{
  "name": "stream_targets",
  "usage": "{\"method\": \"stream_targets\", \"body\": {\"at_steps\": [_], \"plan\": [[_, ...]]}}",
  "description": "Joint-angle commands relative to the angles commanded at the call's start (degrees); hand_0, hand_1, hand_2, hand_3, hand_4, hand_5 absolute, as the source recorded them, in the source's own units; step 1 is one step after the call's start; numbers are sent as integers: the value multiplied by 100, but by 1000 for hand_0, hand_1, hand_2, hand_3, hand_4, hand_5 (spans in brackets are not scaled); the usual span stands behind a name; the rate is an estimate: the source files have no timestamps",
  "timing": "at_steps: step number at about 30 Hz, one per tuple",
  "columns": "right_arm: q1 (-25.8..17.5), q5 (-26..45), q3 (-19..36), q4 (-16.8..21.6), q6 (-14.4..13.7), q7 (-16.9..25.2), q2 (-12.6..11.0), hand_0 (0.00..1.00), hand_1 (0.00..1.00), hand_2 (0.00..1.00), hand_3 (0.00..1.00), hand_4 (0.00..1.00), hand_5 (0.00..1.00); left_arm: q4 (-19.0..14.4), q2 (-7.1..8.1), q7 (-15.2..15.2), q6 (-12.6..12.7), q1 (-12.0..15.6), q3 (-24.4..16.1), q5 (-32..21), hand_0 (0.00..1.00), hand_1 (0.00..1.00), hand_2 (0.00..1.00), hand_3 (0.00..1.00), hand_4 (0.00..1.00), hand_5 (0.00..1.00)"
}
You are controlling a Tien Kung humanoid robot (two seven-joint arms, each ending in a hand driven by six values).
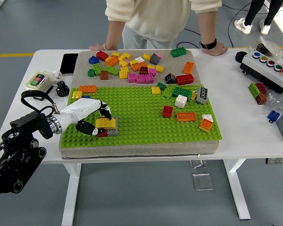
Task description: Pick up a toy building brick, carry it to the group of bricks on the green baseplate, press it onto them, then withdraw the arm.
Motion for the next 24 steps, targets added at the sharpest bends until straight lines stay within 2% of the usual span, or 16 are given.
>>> {"method": "stream_targets", "body": {"at_steps": [8, 9, 24], "plan": [[5, 7, -1, 0, -2, 1, 0, 730, 635, 684, 621, 945, 492, 22, -24, 1, 0, -17, -6, -35, 665, 607, 561, 544, 874, 47], [6, 8, 0, 0, -3, 1, 0, 729, 634, 684, 620, 945, 491, 22, -26, 1, 1, -19, -7, -38, 678, 613, 564, 548, 905, 58], [-5, 6, -30, 0, -18, 6, 8, 730, 635, 684, 620, 944, 489, 30, -84, 16, -14, -23, -57, -124, 690, 619, 563, 550, 921, 77]]}}
